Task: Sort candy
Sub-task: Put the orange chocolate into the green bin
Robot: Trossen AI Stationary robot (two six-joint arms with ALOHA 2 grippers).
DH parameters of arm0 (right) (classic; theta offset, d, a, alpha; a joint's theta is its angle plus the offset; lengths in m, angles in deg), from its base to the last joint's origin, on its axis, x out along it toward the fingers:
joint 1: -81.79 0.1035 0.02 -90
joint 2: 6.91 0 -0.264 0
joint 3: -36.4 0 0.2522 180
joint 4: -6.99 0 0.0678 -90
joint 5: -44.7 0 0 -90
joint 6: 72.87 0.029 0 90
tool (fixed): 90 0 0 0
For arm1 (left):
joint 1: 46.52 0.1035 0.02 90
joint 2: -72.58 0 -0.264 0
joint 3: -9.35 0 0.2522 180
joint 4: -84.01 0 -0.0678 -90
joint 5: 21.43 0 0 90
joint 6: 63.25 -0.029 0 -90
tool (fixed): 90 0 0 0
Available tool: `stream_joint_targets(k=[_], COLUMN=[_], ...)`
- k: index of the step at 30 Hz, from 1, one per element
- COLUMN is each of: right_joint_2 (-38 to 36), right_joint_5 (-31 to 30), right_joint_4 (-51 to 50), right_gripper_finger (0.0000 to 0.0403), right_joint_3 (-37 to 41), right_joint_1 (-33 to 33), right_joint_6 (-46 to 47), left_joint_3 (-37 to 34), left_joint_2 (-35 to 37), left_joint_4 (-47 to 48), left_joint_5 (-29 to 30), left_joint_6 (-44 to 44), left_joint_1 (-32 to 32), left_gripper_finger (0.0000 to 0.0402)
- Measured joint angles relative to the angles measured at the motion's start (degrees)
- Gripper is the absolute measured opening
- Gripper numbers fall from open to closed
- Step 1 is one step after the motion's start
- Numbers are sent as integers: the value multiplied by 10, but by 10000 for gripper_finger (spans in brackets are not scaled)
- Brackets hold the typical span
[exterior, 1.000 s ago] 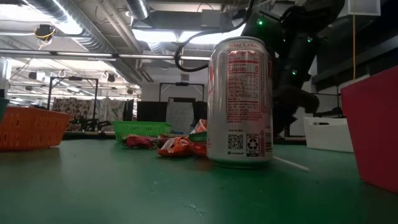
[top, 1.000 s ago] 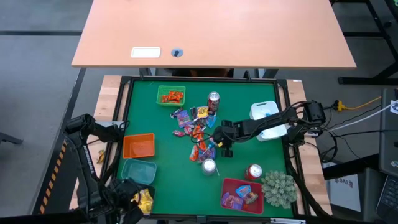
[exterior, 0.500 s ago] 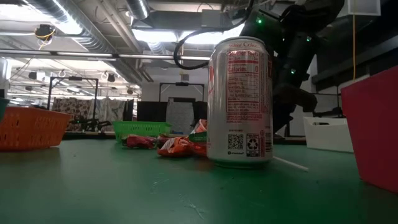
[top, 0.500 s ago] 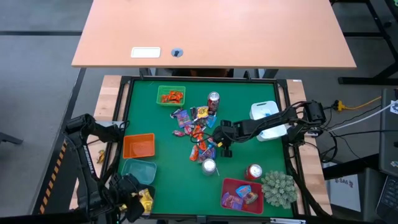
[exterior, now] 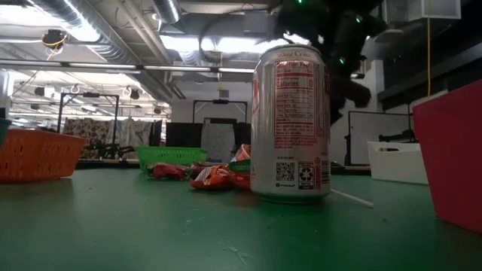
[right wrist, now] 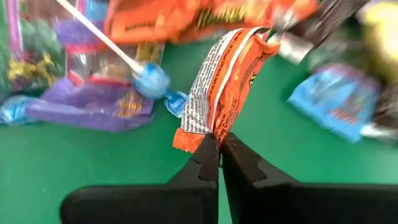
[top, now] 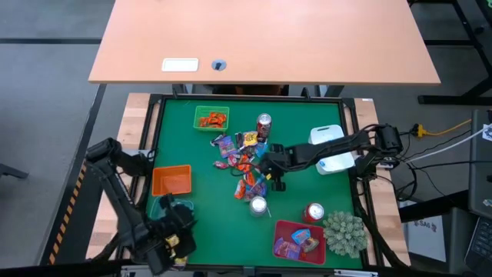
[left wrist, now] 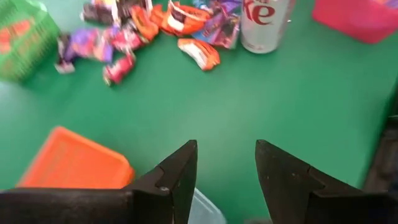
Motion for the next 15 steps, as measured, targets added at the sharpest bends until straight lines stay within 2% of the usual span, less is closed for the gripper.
stream_joint_targets(k=[4, 8, 12, 15], right_joint_2=[0, 0, 0, 0], right_joint_5=[-36, -36, -31, 2], right_joint_4=[-15, 3, 69, 150], right_gripper_finger=[2, 2, 1, 1], right_joint_3=[-48, -91, -108, -109], right_joint_1=[-4, -30, -72, -111], right_joint_6=[-51, -101, -120, -120], left_joint_3=[0, 0, 0, 0], left_joint_2=[0, 0, 0, 0], left_joint_4=[1, 1, 1, 1], left_joint_5=[1, 2, 2, 2], left_joint_6=[-89, -154, -200, -229], left_joint_1=[40, 80, 117, 141], left_gripper_finger=[151, 151, 151, 151])
